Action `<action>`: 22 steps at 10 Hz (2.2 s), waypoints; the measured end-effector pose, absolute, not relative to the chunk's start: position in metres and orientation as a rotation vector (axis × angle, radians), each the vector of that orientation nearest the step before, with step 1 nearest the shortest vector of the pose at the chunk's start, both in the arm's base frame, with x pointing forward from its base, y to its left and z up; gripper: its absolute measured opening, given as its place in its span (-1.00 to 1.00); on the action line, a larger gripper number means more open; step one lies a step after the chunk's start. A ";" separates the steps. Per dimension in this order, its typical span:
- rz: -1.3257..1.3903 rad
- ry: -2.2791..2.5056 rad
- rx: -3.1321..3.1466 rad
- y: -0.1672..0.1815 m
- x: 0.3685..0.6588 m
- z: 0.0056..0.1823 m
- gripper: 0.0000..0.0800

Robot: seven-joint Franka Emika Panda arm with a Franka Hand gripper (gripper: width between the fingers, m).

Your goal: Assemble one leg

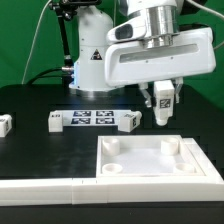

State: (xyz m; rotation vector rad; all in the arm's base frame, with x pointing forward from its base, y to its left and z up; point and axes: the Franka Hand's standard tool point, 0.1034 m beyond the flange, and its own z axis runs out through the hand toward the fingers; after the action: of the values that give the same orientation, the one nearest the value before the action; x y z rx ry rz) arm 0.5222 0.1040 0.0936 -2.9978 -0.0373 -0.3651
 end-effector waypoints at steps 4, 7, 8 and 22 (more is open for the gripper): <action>-0.437 -0.099 -2.982 0.095 0.580 0.090 -0.28; -0.517 -0.087 -2.981 0.091 0.586 0.093 -0.28; -0.511 -0.087 -2.982 0.091 0.585 0.092 -0.28; -0.855 -0.102 -2.941 0.109 0.623 0.071 -0.28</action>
Offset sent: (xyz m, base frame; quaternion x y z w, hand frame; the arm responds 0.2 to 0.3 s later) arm 0.0414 -0.0058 -0.0013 0.0164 -0.0078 -0.0432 0.9989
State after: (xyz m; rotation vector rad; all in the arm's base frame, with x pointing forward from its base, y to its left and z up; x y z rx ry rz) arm 0.6226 0.1093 0.0707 -2.9412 -0.1019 -0.8550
